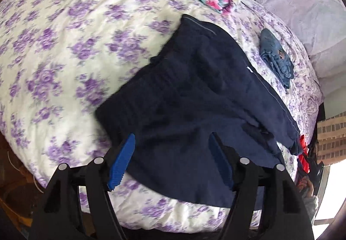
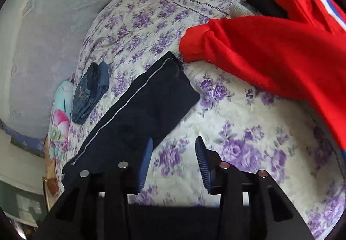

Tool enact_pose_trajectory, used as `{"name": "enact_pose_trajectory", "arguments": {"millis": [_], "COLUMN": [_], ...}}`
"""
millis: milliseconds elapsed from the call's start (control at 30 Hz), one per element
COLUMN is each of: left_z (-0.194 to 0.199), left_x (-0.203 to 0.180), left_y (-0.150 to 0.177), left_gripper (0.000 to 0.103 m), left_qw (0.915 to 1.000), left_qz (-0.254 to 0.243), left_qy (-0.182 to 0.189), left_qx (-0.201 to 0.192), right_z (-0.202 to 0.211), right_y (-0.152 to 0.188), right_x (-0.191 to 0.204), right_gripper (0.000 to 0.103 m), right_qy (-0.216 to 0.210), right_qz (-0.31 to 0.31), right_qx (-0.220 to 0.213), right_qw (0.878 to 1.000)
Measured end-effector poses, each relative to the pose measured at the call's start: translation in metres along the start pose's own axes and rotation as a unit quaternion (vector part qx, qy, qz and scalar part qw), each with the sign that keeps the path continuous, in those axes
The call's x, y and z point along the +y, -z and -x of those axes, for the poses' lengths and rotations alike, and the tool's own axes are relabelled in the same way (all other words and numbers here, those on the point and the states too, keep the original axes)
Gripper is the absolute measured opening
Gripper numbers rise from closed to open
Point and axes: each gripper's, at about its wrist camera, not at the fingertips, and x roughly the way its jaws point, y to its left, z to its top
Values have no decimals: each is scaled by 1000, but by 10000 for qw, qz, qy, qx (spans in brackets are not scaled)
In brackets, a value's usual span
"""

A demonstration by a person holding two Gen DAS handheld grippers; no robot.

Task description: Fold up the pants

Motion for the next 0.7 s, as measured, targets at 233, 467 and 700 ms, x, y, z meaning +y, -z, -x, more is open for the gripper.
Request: {"name": "enact_pose_trajectory", "arguments": {"millis": [233,467,700], "left_z": [-68,-93,-39], "left_x": [-54,-39,-30], "left_y": [-34,-50,-88], "left_gripper": [69,65,67], "left_qw": [9995,9987,9998], "left_qz": [-119,31,36], "left_qy": [-274,-345,-69], "left_qx": [135,361,-180], "right_z": [-45,-61,-13], "right_y": [-18,-33,-35], "right_x": [16,18,56], "right_gripper": [16,16,37], "right_qy": [-56,1032,1069], "right_qz": [-34,912,1365], "right_qx": [175,485,-172], "right_qw": [9998,9893,9847]}}
